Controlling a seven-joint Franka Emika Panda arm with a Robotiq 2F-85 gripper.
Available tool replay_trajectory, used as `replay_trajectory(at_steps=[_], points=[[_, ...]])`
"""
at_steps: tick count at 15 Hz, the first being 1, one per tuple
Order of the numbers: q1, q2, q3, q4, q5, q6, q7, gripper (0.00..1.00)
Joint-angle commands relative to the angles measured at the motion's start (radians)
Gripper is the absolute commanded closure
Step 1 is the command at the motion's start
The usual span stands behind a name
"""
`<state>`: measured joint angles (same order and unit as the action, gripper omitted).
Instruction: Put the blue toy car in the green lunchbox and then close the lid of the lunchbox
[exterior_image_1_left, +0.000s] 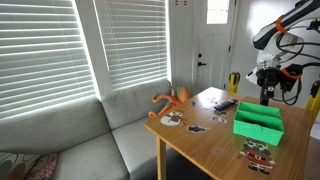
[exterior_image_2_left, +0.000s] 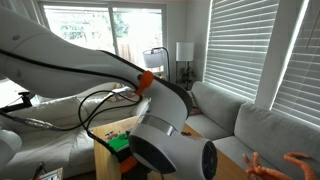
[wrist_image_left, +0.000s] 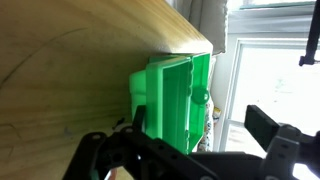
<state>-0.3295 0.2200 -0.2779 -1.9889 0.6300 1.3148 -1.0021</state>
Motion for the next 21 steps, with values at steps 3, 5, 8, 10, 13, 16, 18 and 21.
replay_trajectory(at_steps=[3,5,8,10,13,16,18,21], points=[[-0.003,-0.041,0.015,0.006,0.028,-0.034,0.033,0.00],[0.003,-0.054,0.015,0.007,0.019,-0.040,0.046,0.00],[0.010,-0.071,0.019,0.005,0.010,-0.036,0.063,0.00],[0.016,-0.084,0.023,0.002,0.004,-0.024,0.078,0.00],[0.028,-0.105,0.029,-0.001,-0.008,-0.010,0.103,0.00],[0.045,-0.128,0.036,-0.006,-0.015,0.001,0.129,0.00],[0.058,-0.145,0.042,-0.011,-0.021,0.016,0.146,0.00],[0.080,-0.171,0.053,-0.015,-0.046,0.046,0.181,0.00]])
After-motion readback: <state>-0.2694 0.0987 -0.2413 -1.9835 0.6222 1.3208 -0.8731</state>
